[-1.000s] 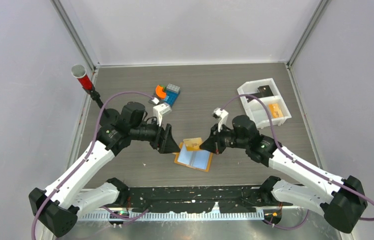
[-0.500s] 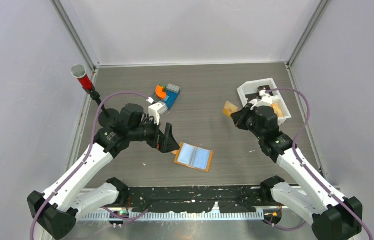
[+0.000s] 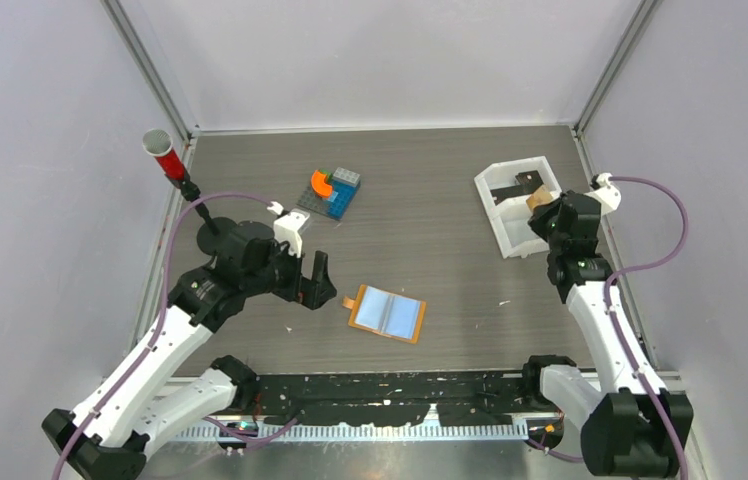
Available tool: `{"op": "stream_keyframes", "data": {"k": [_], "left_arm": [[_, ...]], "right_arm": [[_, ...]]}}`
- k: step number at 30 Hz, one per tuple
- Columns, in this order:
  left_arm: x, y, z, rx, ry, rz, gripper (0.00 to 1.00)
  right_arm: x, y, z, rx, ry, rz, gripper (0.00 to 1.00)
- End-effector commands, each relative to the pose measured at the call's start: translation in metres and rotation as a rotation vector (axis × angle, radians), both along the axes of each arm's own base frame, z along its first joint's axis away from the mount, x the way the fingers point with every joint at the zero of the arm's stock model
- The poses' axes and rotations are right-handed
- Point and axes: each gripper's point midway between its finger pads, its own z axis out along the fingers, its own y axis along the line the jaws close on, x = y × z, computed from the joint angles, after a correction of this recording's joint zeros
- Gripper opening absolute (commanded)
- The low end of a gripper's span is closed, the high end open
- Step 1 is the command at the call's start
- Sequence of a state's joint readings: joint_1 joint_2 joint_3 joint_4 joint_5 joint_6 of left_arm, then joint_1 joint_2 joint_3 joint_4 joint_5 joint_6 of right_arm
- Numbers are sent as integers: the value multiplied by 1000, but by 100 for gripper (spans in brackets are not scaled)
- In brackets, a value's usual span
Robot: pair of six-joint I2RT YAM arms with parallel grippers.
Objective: Take the credit cards out of the card holder
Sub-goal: Place the credit card in the storage box.
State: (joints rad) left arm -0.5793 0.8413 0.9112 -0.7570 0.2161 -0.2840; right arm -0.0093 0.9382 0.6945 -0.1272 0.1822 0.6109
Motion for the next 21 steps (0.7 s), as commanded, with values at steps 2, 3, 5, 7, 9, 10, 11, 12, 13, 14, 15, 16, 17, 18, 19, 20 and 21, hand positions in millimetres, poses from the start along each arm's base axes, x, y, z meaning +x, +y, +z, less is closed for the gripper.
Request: {"op": "stream_keyframes", "data": {"k": [2,3,5,7,9,10,11,12,13,14,15,16,17,18,19,20,21], "left_arm": [[-4,8,1,-6,-35,21,99],[-5,8,0,-8,-34,18,99],[-7,6,0,-13,-31,8,99],[-8,4,0,-20,-31,-4,99],[-9,4,1,-21,-34,-6,99],[-9,4,0,-17,-35,-7,99],[-9,4,0,-13,-34,-10,99],[-10,3,-1,-11,-35,-12,99],[-10,4,-1,-7,-36,-12,99],[-10,4,-1,-3,-38,-11,99],[-10,5,0,-1,-44,-10,99],[-10,6,0,3,-46,-7,99],[-10,7,0,8,-48,-4,99],[-9,7,0,12,-49,-3,99],[-9,8,0,17,-50,0,99],[-8,9,-1,22,-50,5,99],[-8,10,-1,24,-52,7,99]], "right_arm": [[19,-34,-3,74,-20,-110,5],[20,-43,-3,89,-25,-138,5],[23,-53,-12,116,-18,-178,5],[27,-61,-16,144,-28,-205,5],[31,-68,-22,160,-23,-231,5],[32,-71,-24,170,-22,-243,5],[34,-73,-29,175,-12,-252,5],[35,-74,-31,185,-9,-263,5],[36,-76,-37,192,5,-272,5],[37,-79,-38,206,3,-287,5],[39,-81,-41,211,8,-297,5],[41,-82,-40,217,-3,-303,5],[43,-83,-45,226,6,-302,5],[45,-85,-45,235,3,-306,5],[47,-84,-50,243,17,-300,5],[50,-85,-51,253,22,-302,5],[51,-84,-52,265,23,-303,5]]}}
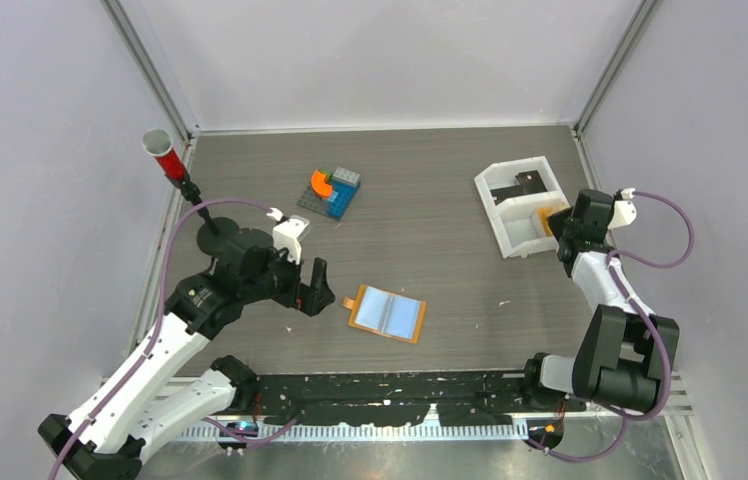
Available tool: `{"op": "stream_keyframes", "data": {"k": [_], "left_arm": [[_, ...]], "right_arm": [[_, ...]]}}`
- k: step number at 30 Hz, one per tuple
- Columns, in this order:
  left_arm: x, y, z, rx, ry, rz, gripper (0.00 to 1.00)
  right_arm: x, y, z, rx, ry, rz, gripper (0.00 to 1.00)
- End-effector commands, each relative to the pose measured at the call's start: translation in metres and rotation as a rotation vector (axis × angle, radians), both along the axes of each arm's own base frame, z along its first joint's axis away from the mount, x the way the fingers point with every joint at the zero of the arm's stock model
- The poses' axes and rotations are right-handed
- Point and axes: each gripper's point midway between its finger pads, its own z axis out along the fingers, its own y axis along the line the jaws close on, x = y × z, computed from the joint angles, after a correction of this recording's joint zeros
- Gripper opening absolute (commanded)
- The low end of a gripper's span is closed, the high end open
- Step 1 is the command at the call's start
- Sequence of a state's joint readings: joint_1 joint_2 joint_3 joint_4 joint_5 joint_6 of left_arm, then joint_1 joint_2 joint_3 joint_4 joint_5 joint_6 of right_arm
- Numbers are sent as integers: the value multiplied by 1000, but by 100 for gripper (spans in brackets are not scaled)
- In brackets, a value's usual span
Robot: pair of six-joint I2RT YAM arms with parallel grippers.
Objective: Take the credit cards out of the card holder
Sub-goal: Place the credit card in the storage box.
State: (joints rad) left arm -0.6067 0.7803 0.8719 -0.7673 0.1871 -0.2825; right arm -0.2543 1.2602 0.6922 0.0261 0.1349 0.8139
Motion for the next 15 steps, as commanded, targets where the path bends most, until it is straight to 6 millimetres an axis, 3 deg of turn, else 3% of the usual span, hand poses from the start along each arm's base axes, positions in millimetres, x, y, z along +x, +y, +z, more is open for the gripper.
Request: {"op": "stream_keyframes", "data": {"k": [1,15], "left_arm": [[2,5,4,17,-33,13,99],[5,10,3,46,-41,31,99]], "right_arm": [[21,-6,19,40,-90,-25,5],[26,-14,0,108,-80,-63,13]]}}
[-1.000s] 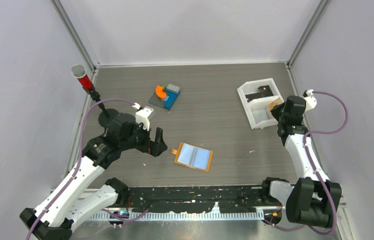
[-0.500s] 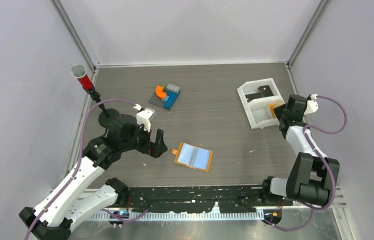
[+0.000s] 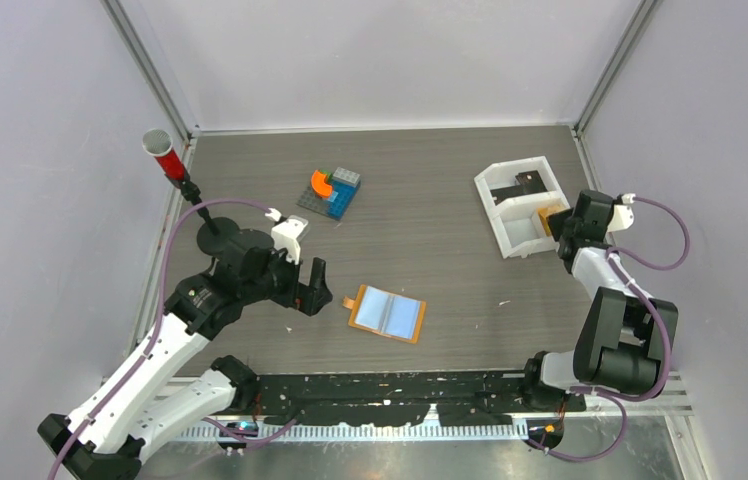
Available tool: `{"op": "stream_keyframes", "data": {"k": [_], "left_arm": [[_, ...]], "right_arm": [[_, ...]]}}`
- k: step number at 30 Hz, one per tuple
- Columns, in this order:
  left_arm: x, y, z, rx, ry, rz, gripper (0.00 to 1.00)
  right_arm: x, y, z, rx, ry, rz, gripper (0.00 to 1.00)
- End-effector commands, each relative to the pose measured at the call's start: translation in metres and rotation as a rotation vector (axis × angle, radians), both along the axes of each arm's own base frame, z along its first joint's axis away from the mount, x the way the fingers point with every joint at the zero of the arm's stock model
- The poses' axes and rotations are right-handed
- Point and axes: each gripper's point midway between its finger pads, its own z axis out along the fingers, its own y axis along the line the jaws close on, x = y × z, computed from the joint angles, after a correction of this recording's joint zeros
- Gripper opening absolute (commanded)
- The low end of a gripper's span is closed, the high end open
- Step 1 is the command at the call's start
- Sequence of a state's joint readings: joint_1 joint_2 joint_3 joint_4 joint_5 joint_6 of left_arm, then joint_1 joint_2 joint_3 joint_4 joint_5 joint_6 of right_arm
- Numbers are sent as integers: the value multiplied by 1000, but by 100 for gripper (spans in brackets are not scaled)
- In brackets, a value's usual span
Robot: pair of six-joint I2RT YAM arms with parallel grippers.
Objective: Take the credit cards out of the card holder
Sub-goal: Place the credit card in the storage box.
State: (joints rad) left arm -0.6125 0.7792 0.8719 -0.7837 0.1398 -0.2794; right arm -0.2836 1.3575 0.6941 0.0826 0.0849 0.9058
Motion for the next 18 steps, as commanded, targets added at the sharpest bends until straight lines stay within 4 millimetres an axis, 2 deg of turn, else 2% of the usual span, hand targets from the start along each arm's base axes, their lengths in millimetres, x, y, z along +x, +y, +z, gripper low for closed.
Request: {"op": "stream_keyframes", "data": {"k": [1,7,18], "left_arm": [[3,4,6,17,-36,6,99],[5,8,6,35,-41,24,99],[6,11,6,48,-46,36,99]], "right_arm": [[15,-11,20,1,-77,-31,14],[9,-16,16,2,-54,-49,24],[6,-22,17,-14,-37,-69,24]]}}
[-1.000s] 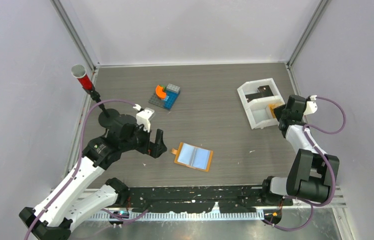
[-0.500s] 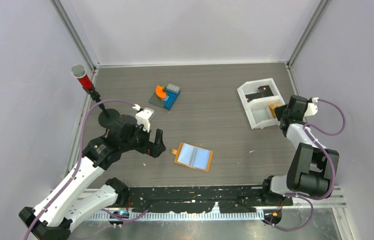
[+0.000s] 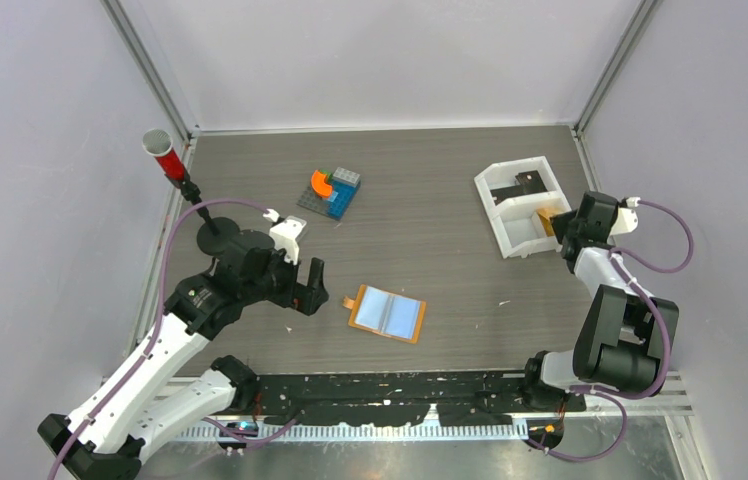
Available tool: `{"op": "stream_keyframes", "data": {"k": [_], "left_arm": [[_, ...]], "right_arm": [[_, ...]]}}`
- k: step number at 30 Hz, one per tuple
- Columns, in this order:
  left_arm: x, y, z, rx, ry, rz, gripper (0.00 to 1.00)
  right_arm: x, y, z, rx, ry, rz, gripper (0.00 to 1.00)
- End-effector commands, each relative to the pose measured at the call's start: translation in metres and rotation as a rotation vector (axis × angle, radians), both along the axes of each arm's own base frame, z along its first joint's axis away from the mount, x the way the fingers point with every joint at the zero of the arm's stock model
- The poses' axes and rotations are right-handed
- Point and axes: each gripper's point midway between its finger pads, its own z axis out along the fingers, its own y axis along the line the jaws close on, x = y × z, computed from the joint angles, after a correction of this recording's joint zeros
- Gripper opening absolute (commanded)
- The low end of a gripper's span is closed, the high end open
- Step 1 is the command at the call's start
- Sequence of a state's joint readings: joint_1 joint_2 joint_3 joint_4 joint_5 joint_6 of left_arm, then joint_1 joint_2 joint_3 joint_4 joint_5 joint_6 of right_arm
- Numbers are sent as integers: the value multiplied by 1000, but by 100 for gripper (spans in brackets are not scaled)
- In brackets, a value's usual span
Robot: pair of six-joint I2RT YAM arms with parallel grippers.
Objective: Take the credit cards out of the card holder
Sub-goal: Place the credit card in the storage box, then reset both arms
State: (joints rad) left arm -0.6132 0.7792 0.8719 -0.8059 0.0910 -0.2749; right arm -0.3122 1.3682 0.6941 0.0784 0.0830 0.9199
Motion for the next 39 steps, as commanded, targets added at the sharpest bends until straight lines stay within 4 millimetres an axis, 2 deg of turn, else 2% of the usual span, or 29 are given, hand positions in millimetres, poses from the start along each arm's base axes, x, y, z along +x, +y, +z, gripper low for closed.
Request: {"op": "stream_keyframes", "data": {"k": [1,12,19,25,31,33,35,36,37,38,39], "left_arm": [[4,3,10,10,-43,2,99],[5,4,10,14,-49,7,99],[5,4,10,12,-48,5,99],[6,4,11,10,-61,12,99],[7,3,17,-12,-82,17,99],[8,2,24,-38,-101,22,99],[8,-1,33,-71,-123,26,99],[9,-1,37,-87,-133,29,99],[9,-2,42,-103,-146,33,99],[9,-2,46,-117,-158,37,99],[9,-2,50,-130,-169,43,99]], "right_arm": [[8,-13,21,-31,-38,-38,25],[-3,-24,28,-80,35,-68,29],[-14,-33,45,-140,69,-96,30],[-13,-23,61,-164,70,-23,30],[-19,13,84,-262,71,124,34],[-23,32,89,-293,64,195,36],[-26,65,94,-336,54,313,41],[-28,74,95,-344,48,344,48],[-32,94,97,-352,32,403,53],[-35,103,99,-364,25,434,64],[-41,120,102,-379,7,483,69]]}}
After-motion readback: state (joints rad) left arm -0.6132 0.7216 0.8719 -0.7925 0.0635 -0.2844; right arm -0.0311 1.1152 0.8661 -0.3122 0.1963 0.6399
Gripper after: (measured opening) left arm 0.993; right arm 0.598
